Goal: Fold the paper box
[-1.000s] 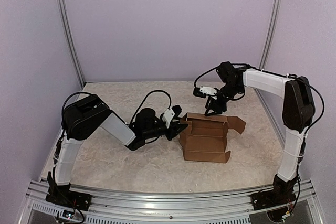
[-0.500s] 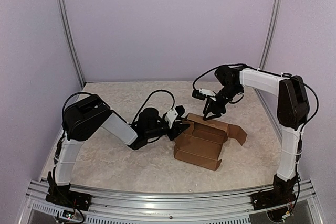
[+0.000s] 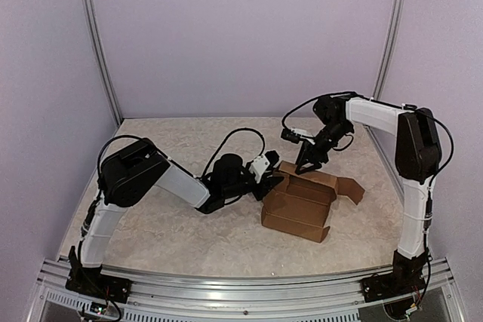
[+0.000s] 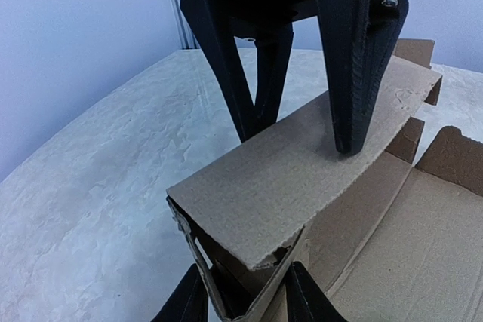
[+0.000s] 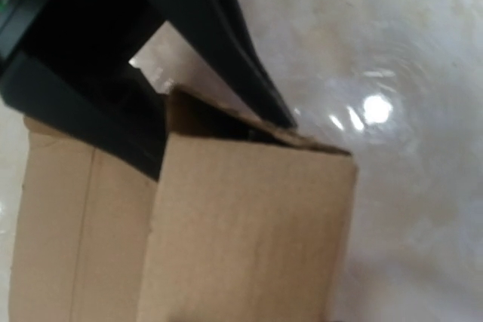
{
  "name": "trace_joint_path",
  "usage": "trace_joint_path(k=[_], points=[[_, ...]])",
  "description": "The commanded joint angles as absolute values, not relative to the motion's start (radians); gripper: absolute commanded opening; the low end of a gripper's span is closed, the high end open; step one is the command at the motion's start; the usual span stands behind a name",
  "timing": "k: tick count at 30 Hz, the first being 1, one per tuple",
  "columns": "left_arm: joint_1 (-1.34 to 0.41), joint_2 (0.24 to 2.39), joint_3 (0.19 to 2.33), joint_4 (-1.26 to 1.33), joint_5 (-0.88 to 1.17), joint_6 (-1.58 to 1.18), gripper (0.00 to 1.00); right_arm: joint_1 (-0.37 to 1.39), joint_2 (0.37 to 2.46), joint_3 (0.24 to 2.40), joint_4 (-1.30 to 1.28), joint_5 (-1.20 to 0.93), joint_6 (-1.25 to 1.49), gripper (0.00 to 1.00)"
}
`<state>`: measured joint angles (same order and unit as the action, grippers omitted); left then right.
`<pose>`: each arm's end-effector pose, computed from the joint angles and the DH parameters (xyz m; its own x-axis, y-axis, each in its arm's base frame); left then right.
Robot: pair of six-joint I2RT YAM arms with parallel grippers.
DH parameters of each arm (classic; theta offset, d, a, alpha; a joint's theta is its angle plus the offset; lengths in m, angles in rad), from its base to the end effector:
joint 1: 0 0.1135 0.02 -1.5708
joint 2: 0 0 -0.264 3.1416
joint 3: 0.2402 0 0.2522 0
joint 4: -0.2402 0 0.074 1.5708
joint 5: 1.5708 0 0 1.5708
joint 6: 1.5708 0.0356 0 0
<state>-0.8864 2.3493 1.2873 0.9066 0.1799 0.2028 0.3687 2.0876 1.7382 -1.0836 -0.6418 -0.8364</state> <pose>0.3016 -0.3797 0.0999 0.0802 0.2151 -0.9733 0.8759 0.4509 0.1719 0.3796 0.1695 0.2140 -0.3480 -0.7718 -0.5322 -0.9307 0.2159 0.2954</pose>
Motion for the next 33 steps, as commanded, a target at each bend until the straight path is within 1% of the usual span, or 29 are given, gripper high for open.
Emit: trace_joint_path(k=[1,4,7,12,14,18,22,26,30,33], points=[[-0.894,2.370,1.372,0.844,0.134,0.214,0.34,0.389,2.129,1.727,-1.147,-0.675,-0.836,0.45],[-0.894,2.347,1.382,0.783,0.144,0.192,0.35,0.381,2.128,1.731,-1.147,-0.680,-0.836,0.45],[-0.894,2.315,1.442,0.628,0.171,0.183,0.36,0.367,2.140,1.748,-1.162,-0.697,-0.836,0.46],[-0.894,2.293,1.541,0.409,0.219,0.196,0.41,0.353,2.151,1.762,-1.171,-0.714,-0.833,0.46],[-0.892,2.276,1.553,0.324,0.222,0.232,0.46,0.350,2.150,1.764,-1.163,-0.711,-0.826,0.46],[-0.886,2.263,1.561,0.240,0.222,0.274,0.47,0.350,2.149,1.764,-1.158,-0.704,-0.818,0.46],[-0.870,2.255,1.537,0.240,0.234,0.256,0.47,0.350,2.147,1.763,-1.155,-0.699,-0.815,0.46],[-0.862,2.249,1.478,0.307,0.275,0.250,0.47,0.350,2.143,1.759,-1.153,-0.697,-0.811,0.46],[-0.860,2.256,1.431,0.419,0.269,0.251,0.45,0.350,2.139,1.751,-1.145,-0.692,-0.801,0.46],[-0.861,2.268,1.405,0.503,0.241,0.239,0.41,0.351,2.136,1.740,-1.134,-0.690,-0.790,0.46]])
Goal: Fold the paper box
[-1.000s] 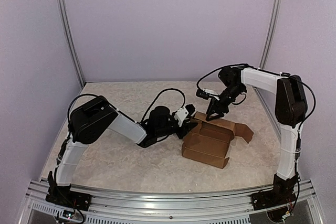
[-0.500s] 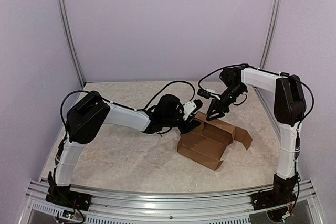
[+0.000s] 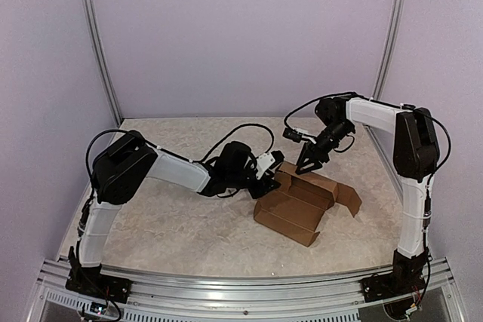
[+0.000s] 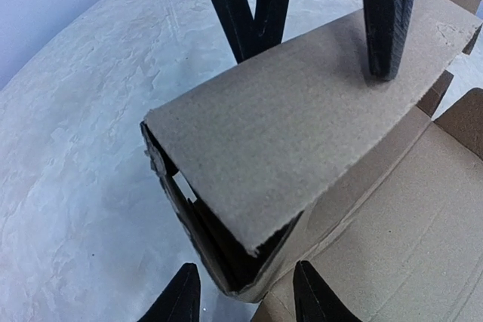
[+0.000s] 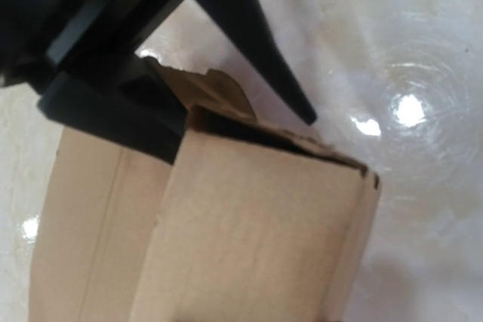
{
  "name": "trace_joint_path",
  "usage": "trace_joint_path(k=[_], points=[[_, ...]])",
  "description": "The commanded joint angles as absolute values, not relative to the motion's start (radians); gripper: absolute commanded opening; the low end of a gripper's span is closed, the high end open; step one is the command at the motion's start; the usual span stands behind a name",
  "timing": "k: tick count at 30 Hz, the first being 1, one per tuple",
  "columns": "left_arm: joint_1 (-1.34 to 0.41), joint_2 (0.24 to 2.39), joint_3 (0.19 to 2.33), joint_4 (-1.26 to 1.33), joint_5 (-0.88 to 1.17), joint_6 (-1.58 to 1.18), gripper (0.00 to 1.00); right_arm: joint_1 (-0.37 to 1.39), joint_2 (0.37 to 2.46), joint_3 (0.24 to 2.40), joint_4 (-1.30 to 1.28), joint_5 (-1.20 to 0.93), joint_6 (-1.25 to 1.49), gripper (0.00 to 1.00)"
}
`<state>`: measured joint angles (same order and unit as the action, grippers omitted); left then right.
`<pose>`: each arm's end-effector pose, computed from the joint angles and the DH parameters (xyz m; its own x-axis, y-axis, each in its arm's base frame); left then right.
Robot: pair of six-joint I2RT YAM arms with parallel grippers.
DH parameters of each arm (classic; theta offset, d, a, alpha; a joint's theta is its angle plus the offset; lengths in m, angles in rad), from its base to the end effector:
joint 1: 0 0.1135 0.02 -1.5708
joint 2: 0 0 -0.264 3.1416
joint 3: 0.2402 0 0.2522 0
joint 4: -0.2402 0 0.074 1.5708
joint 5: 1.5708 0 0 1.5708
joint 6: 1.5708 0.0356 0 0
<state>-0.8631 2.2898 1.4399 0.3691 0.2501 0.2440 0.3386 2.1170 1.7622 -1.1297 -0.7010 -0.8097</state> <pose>0.3163 -0.3833 0.1176 -0.0794 0.4529 -0.8880 0.9255 0.3645 0.1031 0.3851 0.1600 0.2094 -0.4264 -0.7368 -0.5247 -0.8917 0.2448 0.3808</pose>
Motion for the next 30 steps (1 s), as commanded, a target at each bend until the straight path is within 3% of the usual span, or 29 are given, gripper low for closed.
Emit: trace_joint_path(k=[1,7,13,17,18,20,23,30], points=[[-0.861,2.270,1.395,0.532,0.236,0.233,0.40,0.351,2.132,1.736,-1.130,-0.690,-0.786,0.46],[-0.881,2.283,1.373,0.697,0.177,0.216,0.34,0.351,2.118,1.702,-1.098,-0.690,-0.756,0.46],[-0.901,2.325,1.430,0.701,0.133,0.230,0.28,0.351,2.114,1.705,-1.107,-0.707,-0.749,0.46],[-0.916,2.347,1.434,0.724,0.032,0.227,0.06,0.350,2.114,1.704,-1.109,-0.710,-0.744,0.46],[-0.918,2.351,1.426,0.737,0.018,0.224,0.05,0.350,2.114,1.703,-1.110,-0.712,-0.743,0.46],[-0.920,2.353,1.416,0.743,0.014,0.215,0.12,0.350,2.113,1.701,-1.109,-0.715,-0.741,0.46],[-0.920,2.351,1.406,0.745,0.028,0.200,0.31,0.350,2.109,1.703,-1.108,-0.719,-0.739,0.46],[-0.918,2.354,1.406,0.724,0.062,0.218,0.34,0.350,2.108,1.711,-1.111,-0.719,-0.738,0.46]])
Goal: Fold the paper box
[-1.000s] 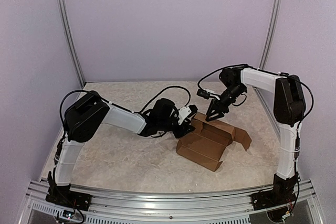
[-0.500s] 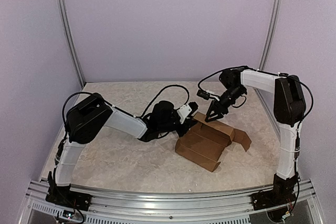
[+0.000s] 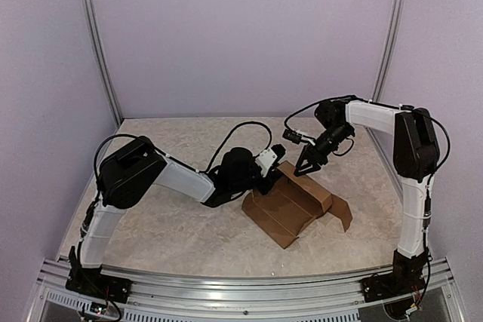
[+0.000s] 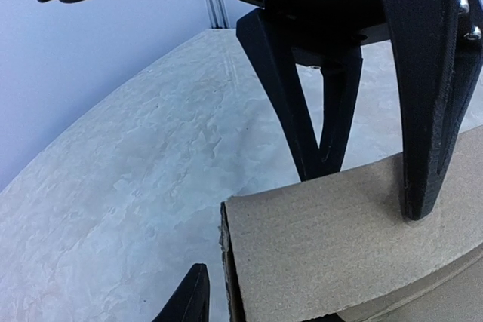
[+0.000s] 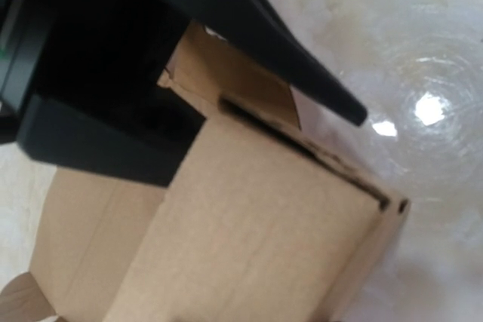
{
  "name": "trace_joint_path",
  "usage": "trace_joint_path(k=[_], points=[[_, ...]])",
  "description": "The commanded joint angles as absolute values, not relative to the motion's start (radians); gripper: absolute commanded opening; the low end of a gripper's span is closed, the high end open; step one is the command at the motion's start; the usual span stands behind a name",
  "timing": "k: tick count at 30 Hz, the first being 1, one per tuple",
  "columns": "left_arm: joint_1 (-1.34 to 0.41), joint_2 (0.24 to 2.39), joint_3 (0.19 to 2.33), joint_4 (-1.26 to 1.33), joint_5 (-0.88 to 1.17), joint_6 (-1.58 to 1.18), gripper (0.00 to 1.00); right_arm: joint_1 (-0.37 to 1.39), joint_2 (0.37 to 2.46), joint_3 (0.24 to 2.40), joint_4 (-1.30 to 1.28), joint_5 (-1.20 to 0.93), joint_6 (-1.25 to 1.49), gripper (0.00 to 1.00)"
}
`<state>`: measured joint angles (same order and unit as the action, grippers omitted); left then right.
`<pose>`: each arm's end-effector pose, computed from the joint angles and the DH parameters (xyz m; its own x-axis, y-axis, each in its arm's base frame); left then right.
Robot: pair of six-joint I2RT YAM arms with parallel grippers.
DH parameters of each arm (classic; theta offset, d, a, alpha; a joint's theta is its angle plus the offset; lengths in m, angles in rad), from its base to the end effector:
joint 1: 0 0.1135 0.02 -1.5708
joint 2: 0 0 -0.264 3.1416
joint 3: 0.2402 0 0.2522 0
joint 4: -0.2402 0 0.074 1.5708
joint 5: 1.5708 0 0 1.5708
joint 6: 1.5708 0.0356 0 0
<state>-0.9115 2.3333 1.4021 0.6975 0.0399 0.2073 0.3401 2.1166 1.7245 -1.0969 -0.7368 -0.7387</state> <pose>0.3072 -0.3987 0.1183 0.0286 0.2988 -0.9539 0.8253 0.5313 0.1912 0.3828 0.1608 0.2010 -0.4935 -0.7036 -0.5113 -0.8536 0.2788 0.4401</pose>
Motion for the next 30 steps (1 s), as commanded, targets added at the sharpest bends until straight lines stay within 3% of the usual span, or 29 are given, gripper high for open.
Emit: trace_joint_path(k=[1,6,20,30], points=[[-0.919,2.356,1.405,0.723,0.062,0.219,0.34,0.350,2.109,1.712,-1.113,-0.719,-0.738,0.46],[-0.916,2.364,1.366,0.773,0.087,0.207,0.41,0.351,2.112,1.718,-1.112,-0.720,-0.735,0.46],[-0.868,2.413,1.370,0.806,0.170,0.148,0.45,0.351,2.110,1.721,-1.094,-0.710,-0.711,0.47],[-0.882,2.402,1.359,0.782,0.161,0.179,0.25,0.351,2.086,1.705,-1.062,-0.723,-0.683,0.47]])
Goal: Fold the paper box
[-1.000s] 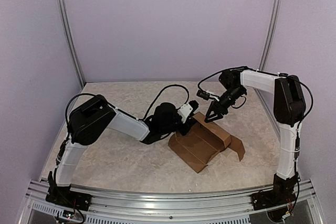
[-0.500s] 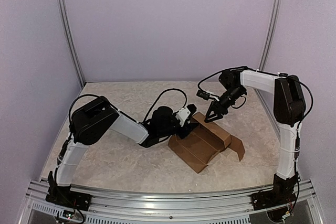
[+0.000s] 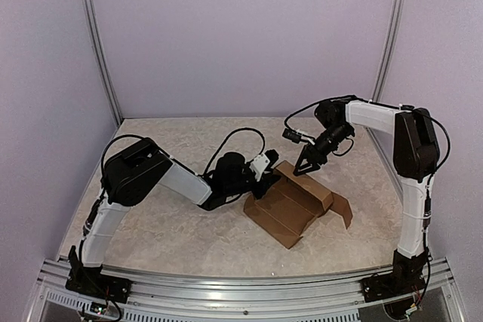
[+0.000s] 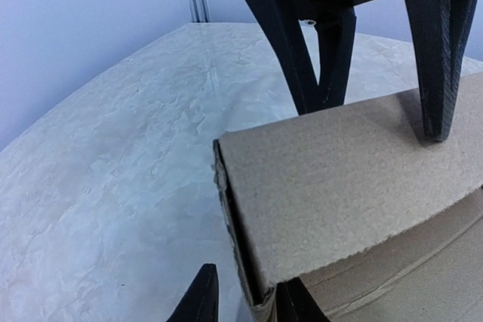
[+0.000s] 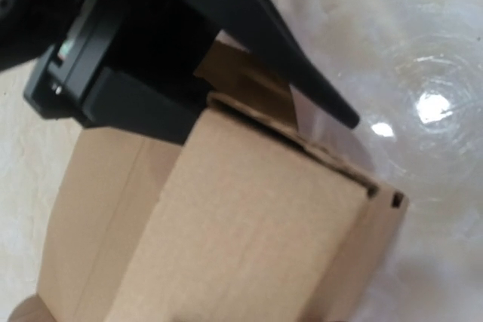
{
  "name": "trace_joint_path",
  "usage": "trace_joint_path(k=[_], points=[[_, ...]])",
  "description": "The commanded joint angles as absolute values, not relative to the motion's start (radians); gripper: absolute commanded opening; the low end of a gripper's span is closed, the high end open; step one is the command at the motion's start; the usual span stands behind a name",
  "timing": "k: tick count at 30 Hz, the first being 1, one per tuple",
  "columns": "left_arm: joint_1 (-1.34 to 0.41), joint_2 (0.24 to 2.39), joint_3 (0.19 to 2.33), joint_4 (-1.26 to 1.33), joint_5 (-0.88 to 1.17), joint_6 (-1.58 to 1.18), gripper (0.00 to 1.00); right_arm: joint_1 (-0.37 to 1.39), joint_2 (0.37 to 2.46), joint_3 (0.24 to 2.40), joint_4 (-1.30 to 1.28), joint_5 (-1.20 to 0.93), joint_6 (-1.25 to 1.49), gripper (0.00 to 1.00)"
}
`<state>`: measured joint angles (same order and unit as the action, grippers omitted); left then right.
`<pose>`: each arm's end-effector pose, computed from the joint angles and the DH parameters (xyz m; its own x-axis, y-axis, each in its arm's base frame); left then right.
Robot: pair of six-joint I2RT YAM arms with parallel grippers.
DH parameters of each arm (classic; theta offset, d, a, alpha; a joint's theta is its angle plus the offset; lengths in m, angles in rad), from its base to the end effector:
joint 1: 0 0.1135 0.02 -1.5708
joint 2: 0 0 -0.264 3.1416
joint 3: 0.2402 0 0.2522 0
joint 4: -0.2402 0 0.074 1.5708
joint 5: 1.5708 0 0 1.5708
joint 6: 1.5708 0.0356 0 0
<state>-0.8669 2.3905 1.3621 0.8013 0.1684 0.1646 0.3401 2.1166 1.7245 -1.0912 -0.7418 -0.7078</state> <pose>0.3172 -0.3828 0.0903 -0.0033 0.2535 -0.9673 0.8695 0.4785 0.1224 0.3833 0.1611 0.2011 -0.5175 -0.6916 -0.5040 -0.8397 0.2971 0.4545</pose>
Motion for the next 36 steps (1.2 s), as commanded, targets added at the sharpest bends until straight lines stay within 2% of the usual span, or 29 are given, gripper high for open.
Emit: trace_joint_path(k=[1,9,12,14,26,32,36], points=[[-0.885,2.395,1.353,0.780,0.148,0.183,0.24,0.351,2.079,1.699,-1.047,-0.717,-0.665,0.47],[-0.904,2.337,1.325,0.753,0.094,0.175,0.22,0.350,2.035,1.655,-1.023,-0.701,-0.623,0.47],[-0.907,2.340,1.333,0.751,0.093,0.175,0.37,0.350,2.030,1.641,-1.025,-0.697,-0.630,0.47],[-0.906,2.353,1.345,0.756,0.089,0.177,0.40,0.350,2.029,1.633,-1.023,-0.696,-0.630,0.48],[-0.871,2.460,1.503,0.699,0.193,0.162,0.37,0.351,2.062,1.664,-1.060,-0.718,-0.652,0.48],[-0.872,2.491,1.521,0.682,0.210,0.165,0.32,0.346,2.068,1.679,-1.070,-0.722,-0.655,0.48],[-0.871,2.481,1.506,0.694,0.202,0.166,0.26,0.340,2.071,1.681,-1.071,-0.730,-0.654,0.48]])
